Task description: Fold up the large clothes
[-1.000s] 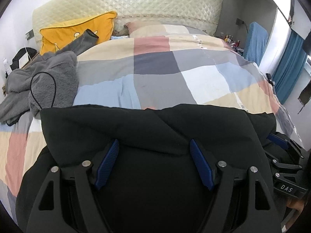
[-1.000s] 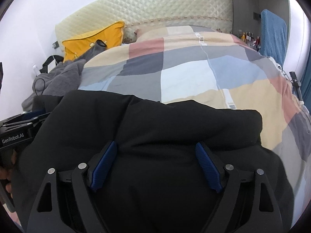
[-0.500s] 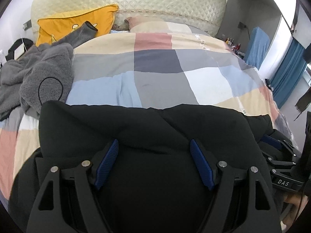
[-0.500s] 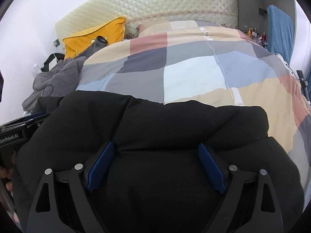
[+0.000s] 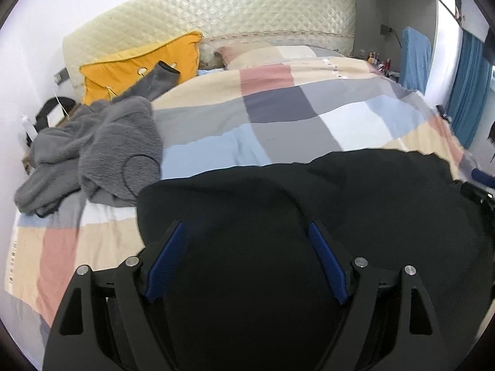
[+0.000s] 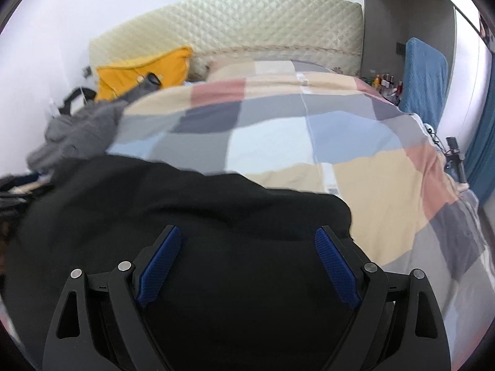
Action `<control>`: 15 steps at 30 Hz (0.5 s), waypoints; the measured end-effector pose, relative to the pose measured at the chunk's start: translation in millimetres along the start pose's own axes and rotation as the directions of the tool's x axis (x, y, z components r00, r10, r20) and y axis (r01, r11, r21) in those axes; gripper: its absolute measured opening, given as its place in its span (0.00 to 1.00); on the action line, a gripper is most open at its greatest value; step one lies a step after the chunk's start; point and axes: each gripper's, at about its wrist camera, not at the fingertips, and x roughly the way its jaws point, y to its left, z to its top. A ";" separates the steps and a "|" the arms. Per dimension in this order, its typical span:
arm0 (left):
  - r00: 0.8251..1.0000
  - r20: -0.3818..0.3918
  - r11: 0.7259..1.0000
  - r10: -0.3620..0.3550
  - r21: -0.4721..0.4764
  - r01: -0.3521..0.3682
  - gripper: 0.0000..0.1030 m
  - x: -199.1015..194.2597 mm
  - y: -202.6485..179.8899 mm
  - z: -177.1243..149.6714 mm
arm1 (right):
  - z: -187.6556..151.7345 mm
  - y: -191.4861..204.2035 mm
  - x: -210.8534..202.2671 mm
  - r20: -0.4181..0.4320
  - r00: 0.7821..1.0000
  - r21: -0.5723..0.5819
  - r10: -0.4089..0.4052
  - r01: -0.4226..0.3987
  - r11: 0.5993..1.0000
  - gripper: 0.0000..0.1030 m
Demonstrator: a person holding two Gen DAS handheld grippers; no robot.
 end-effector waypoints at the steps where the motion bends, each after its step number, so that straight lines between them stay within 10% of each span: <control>1: 1.000 -0.004 1.000 -0.002 -0.008 0.002 0.80 1.9 2.3 -1.5 | -1.9 -1.6 6.2 -0.017 1.000 0.004 0.014 -0.014 1.000 0.86; 15: 0.996 -0.023 0.991 -0.087 -0.101 0.084 0.82 20.6 9.8 -15.8 | -14.2 -8.1 26.0 -0.048 0.999 0.063 0.024 -0.021 0.998 0.99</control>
